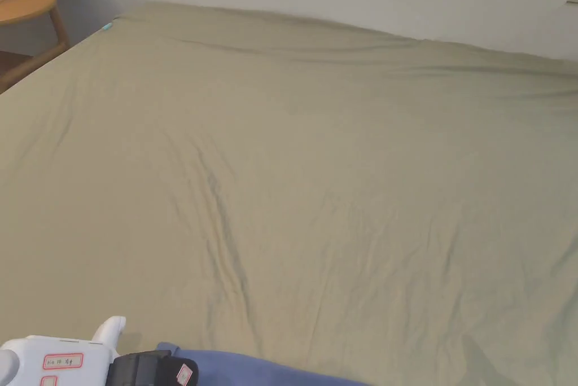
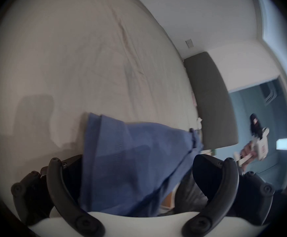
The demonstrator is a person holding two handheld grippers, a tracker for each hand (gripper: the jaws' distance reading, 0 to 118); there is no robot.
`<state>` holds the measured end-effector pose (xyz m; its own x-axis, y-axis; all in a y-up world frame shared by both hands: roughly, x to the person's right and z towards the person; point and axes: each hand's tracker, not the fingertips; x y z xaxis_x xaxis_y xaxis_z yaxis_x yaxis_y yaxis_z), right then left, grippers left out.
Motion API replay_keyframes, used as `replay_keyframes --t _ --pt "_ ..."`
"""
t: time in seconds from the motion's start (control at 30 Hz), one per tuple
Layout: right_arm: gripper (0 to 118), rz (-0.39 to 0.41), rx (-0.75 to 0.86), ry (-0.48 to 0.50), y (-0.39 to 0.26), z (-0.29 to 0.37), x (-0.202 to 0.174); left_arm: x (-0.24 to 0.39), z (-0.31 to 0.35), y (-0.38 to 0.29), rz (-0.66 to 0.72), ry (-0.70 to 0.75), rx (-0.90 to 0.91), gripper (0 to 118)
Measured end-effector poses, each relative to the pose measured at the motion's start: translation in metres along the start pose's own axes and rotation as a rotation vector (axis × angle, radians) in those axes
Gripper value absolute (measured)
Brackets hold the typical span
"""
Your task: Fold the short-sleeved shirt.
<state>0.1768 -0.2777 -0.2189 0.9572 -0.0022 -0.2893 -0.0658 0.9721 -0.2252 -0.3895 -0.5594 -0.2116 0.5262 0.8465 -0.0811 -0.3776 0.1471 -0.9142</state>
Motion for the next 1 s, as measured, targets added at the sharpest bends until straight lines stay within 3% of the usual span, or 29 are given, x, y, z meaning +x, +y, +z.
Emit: replay_keyframes --t 0.13,0.2,0.23,0.27,0.3,0.33,0.37,0.43,0.47,0.5,0.53,0.63,0.73,1.0 --pt "2 -0.003 0.004 0.014 -0.003 -0.006 -0.007 -0.010 -0.005 0.001 0.068 -0.123 0.007 115" --pt "2 -0.034 -0.006 0.019 -0.005 -0.010 -0.007 -0.010 -0.031 -0.010 0.225 -0.283 -0.123 115" --pt "2 -0.052 -0.013 0.026 -0.006 -0.011 -0.006 -0.006 -0.034 -0.013 0.218 -0.264 -0.127 111" --pt "2 -0.065 -0.016 0.031 -0.006 -0.013 -0.006 -0.004 -0.039 -0.007 0.039 -0.187 -0.071 98" --pt "2 -0.067 -0.014 0.029 -0.006 -0.013 -0.006 0.001 -0.044 -0.007 0.009 -0.154 -0.085 66" --pt "2 -0.067 -0.012 0.027 -0.005 -0.013 -0.005 0.004 -0.049 -0.008 0.025 -0.170 -0.091 16" --pt "2 -0.063 -0.009 0.021 -0.003 -0.012 -0.004 0.005 -0.050 -0.006 0.035 -0.156 -0.091 16" --pt "2 -0.053 0.007 0.004 0.001 -0.008 -0.003 0.004 -0.051 -0.004 -0.006 0.080 -0.067 16" --pt "2 -0.053 0.011 0.002 0.004 -0.006 -0.001 -0.005 -0.051 -0.004 -0.042 0.121 -0.064 16" --pt "2 -0.054 0.012 0.000 0.006 -0.004 0.002 -0.019 -0.049 -0.002 0.067 -0.101 -0.071 16" --pt "2 -0.055 0.013 -0.005 0.008 -0.003 0.003 -0.021 -0.046 0.000 0.102 -0.057 -0.069 16" --pt "3 -0.048 0.018 -0.030 0.008 0.003 0.007 -0.014 -0.034 0.000 0.008 0.012 -0.060 15" --pt "3 -0.057 0.009 -0.049 0.008 0.003 0.009 -0.019 -0.014 0.010 0.022 0.076 -0.003 15" --pt "4 -0.044 -0.012 -0.088 0.000 0.003 0.020 -0.014 0.009 0.024 -0.025 0.125 -0.047 15"
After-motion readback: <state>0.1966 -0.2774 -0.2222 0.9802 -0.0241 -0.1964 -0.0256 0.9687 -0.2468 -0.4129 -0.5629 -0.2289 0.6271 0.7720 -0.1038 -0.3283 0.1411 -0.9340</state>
